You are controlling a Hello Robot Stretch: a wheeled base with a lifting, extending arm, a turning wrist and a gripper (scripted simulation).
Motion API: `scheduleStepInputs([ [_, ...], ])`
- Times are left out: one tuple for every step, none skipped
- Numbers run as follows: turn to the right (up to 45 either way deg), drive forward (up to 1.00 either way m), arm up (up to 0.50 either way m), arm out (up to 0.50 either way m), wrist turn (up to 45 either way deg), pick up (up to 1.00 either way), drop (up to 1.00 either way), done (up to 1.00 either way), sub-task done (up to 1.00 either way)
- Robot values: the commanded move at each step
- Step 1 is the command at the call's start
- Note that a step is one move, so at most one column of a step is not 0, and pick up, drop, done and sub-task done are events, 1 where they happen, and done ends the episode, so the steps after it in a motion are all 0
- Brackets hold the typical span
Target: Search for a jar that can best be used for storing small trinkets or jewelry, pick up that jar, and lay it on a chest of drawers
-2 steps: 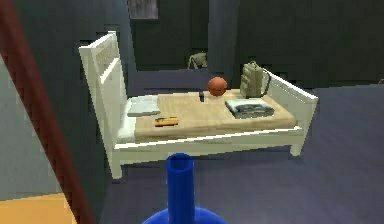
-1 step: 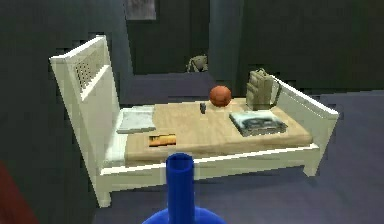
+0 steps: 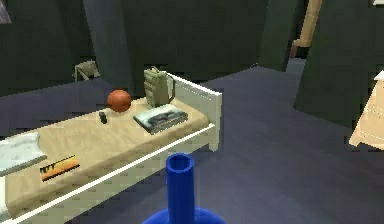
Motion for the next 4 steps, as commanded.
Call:
scheduleStepInputs([
  [0.0, 0.20, 0.00, 0.00, 0.0, 0.00, 0.00, 0.00, 0.00],
  [45.0, 0.00, 0.00, 0.00, 0.0, 0.00, 0.00, 0.00, 0.00],
  [3.0, 0.00, 0.00, 0.00, 0.0, 0.00, 0.00, 0.00, 0.00],
  [0.0, 0.80, 0.00, 0.00, 0.0, 0.00, 0.00, 0.00, 0.00],
])
